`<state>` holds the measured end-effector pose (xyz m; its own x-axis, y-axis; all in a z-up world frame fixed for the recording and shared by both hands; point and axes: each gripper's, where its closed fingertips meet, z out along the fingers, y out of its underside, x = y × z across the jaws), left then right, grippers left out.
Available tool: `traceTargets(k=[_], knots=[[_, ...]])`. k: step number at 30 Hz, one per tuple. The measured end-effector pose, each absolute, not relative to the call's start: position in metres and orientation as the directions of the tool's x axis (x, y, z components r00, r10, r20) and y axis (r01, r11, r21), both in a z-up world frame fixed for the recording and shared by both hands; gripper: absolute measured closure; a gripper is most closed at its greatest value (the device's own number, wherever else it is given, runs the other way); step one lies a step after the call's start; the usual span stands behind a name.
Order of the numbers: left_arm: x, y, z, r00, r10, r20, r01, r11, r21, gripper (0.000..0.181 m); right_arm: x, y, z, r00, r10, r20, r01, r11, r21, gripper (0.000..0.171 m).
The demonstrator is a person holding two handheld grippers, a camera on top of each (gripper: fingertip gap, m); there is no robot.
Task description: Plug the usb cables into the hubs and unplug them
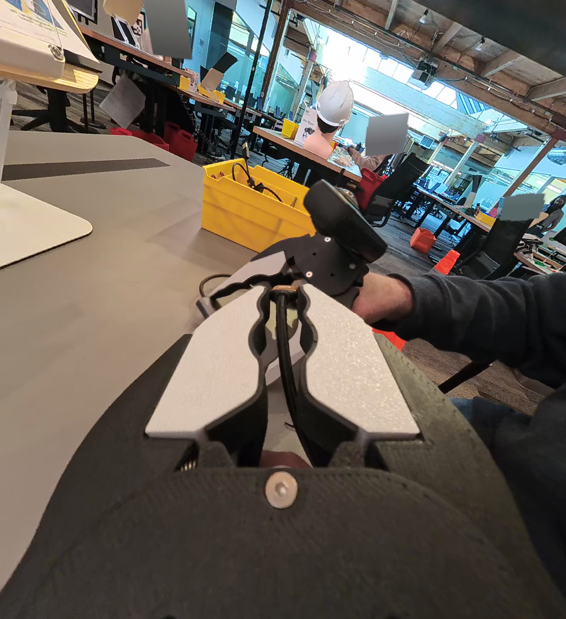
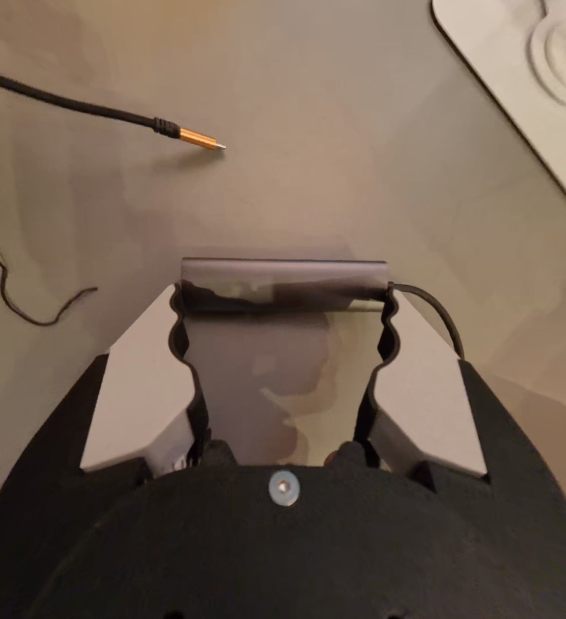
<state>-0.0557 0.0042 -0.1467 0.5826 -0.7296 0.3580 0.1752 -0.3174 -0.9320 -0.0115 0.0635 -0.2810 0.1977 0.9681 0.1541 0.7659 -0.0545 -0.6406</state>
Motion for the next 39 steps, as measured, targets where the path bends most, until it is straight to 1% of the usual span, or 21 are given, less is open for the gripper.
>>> traceTargets(k=[3,6,9,15,20,23,24,26,32,35,37,39], knots=[[-0.056,0.004,-0.147,0.583,-0.728,0.360,0.179,-0.318,-0.931,0.166,-0.010,0.061,-0.276,0.089,0.966,0.243,0.790,0.080,-0.607,0.056],[-0.055,0.004,-0.147,0.584,-0.728,0.361,0.177,-0.320,-0.931,0.166,-0.007,0.057,-0.280,0.032,0.984,0.174,0.805,0.077,-0.588,0.056],[-0.054,0.004,-0.147,0.585,-0.729,0.357,0.172,-0.318,-0.932,0.166,-0.007,0.061,-0.282,0.008,0.988,0.153,0.791,0.088,-0.605,0.057],[-0.056,0.005,-0.149,0.589,-0.722,0.362,0.176,-0.323,-0.930,0.166,-0.005,0.057,-0.278,0.024,1.000,-0.012,0.735,-0.025,-0.678,0.057],[-0.055,0.007,-0.156,0.598,-0.713,0.367,0.168,-0.336,-0.927,0.166,-0.008,0.051,-0.256,0.027,0.975,-0.223,0.607,-0.193,-0.771,0.057],[-0.055,0.007,-0.157,0.600,-0.711,0.367,0.166,-0.338,-0.927,0.166,-0.005,0.048,-0.246,0.000,0.951,-0.310,0.577,-0.253,-0.777,0.057],[-0.055,0.007,-0.157,0.600,-0.711,0.368,0.168,-0.338,-0.926,0.167,-0.004,0.049,-0.246,-0.002,0.955,-0.297,0.585,-0.240,-0.775,0.057],[-0.054,0.007,-0.157,0.601,-0.710,0.368,0.167,-0.339,-0.926,0.166,0.001,0.053,-0.253,0.000,0.978,-0.206,0.633,-0.160,-0.757,0.057],[-0.052,0.007,-0.160,0.599,-0.711,0.368,0.160,-0.344,-0.925,0.166,0.009,0.042,-0.278,-0.088,0.996,0.006,0.760,0.071,-0.646,0.056],[-0.052,0.007,-0.159,0.598,-0.713,0.366,0.157,-0.344,-0.926,0.166,0.009,0.033,-0.278,-0.175,0.982,0.072,0.757,0.181,-0.628,0.053],[-0.051,0.006,-0.159,0.597,-0.714,0.366,0.156,-0.344,-0.926,0.166,0.014,0.032,-0.275,-0.229,0.966,0.118,0.767,0.253,-0.590,0.052],[-0.051,0.006,-0.159,0.598,-0.714,0.364,0.154,-0.344,-0.926,0.166,0.018,0.033,-0.269,-0.287,0.945,0.159,0.765,0.326,-0.555,0.058]])
